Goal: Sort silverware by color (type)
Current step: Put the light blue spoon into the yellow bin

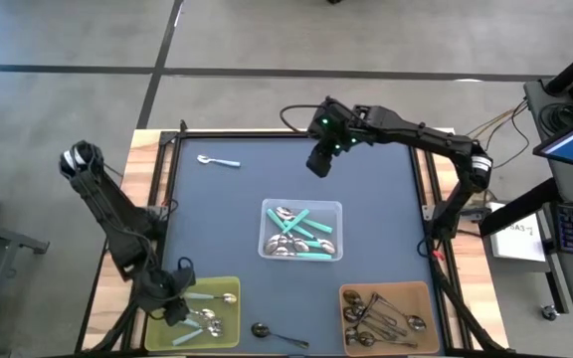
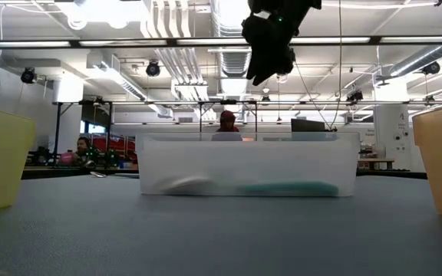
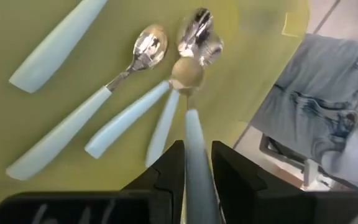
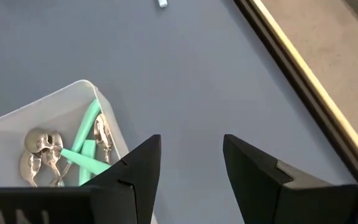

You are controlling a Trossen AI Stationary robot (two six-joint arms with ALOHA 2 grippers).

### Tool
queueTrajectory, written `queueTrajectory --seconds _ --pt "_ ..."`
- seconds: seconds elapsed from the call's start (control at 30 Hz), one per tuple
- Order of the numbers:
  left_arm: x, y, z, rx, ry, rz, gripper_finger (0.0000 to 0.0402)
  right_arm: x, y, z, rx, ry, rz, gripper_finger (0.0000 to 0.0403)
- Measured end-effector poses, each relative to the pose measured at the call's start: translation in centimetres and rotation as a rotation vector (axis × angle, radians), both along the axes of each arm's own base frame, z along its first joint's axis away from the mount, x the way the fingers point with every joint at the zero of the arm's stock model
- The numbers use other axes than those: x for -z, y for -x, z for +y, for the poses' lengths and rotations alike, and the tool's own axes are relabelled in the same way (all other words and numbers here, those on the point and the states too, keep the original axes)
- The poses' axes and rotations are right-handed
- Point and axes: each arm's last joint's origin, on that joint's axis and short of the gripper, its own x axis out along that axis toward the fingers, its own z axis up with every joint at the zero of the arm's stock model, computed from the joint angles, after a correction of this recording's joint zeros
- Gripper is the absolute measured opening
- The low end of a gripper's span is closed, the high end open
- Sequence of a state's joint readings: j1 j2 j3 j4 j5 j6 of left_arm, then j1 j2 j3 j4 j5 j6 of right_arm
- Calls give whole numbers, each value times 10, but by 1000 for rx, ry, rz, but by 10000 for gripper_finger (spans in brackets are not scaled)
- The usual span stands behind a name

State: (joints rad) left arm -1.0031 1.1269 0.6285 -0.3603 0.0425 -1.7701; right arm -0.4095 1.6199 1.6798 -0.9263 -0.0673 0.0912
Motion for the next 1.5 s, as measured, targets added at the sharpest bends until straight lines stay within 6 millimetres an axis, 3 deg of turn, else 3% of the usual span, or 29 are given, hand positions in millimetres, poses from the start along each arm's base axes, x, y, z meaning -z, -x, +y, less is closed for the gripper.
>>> queueTrajectory --seconds 0.27,0.57,0.7,0.93,1.07,1.23,1.4,1.5 --pt "3 -4 -1 -28 -68 -88 65 14 -20 0 -19 -3 -27 164" --pt "-9 -16 18 -289 -381 -518 66 21 -78 -5 -138 74 -415 164" --pt "-19 -16 27 -423 -518 -674 66 39 -100 -10 -183 77 -500 164" --pt "-26 -15 37 -556 -710 -819 66 75 -129 -28 -171 66 -451 164" --pt "-27 -16 42 -573 -792 -838 66 87 -143 -35 -181 75 -440 164" --pt "-25 -20 50 -585 -856 -812 66 86 -152 -42 -213 77 -340 164" --pt "-21 -16 71 -562 -997 -733 66 74 -144 -48 -188 78 -208 164" --pt "-18 -9 93 -523 -1065 -591 66 65 -132 -50 -158 94 -118 164"
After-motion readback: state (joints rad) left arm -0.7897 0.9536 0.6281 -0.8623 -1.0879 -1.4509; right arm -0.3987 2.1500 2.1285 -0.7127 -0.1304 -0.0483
